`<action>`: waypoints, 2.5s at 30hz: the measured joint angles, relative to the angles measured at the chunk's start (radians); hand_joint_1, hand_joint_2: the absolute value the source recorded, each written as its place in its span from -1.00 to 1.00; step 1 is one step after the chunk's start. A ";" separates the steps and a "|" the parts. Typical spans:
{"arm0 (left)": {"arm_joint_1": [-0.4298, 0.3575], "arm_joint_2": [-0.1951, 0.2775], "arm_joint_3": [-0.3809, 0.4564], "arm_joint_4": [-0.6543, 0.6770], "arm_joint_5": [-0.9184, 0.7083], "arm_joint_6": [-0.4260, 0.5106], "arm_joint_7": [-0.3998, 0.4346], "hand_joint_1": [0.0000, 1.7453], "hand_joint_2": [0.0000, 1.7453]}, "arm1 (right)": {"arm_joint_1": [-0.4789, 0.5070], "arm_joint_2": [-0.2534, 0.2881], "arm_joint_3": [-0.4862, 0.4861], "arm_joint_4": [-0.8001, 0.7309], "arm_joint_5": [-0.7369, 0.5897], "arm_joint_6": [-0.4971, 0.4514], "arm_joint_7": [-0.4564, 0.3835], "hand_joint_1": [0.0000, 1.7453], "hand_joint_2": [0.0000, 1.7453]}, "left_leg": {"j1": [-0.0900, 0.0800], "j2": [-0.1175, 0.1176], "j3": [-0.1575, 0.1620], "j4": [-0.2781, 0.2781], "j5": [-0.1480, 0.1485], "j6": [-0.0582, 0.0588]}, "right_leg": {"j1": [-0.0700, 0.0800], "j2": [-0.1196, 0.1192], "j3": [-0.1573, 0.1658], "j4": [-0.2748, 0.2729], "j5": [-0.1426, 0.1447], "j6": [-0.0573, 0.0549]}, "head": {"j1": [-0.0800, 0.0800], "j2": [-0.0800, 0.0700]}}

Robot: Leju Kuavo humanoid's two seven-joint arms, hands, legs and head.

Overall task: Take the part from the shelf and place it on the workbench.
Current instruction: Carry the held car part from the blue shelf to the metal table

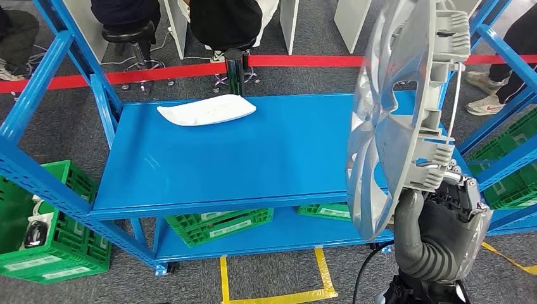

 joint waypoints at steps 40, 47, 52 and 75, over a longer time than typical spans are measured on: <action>-0.001 -0.020 0.000 0.000 -0.009 0.007 0.012 -1.00 1.00 | -0.065 0.003 -0.010 0.019 -0.037 0.003 0.032 1.00 1.00 | 0.013 0.003 -0.060 0.061 -0.034 -0.047 | 0.012 -0.007 0.096 -0.225 0.068 -0.044 | -0.004 0.000; -0.001 -0.019 0.000 0.001 -0.013 0.006 0.035 -1.00 1.00 | -0.049 0.003 -0.012 0.019 -0.039 -0.007 0.030 1.00 1.00 | 0.033 0.002 0.000 0.113 -0.071 -0.080 | 0.005 -0.014 0.022 -0.175 0.088 -0.033 | -0.029 0.000; -0.003 -0.017 0.000 0.001 -0.013 0.006 0.037 -1.00 1.00 | -0.047 0.004 -0.014 0.016 -0.038 -0.011 0.028 1.00 1.00 | 0.029 0.001 0.053 0.007 -0.052 -0.047 | 0.005 -0.008 -0.009 -0.141 0.094 -0.001 | -0.031 0.000; -0.002 -0.002 0.000 0.001 -0.052 0.006 0.044 -1.00 1.00 | 0.038 0.002 -0.046 -0.028 -0.034 -0.037 -0.003 1.00 1.00 | 0.023 0.001 -0.112 0.274 -0.122 -0.064 | 0.010 -0.011 0.048 -0.200 0.078 -0.035 | -0.021 0.000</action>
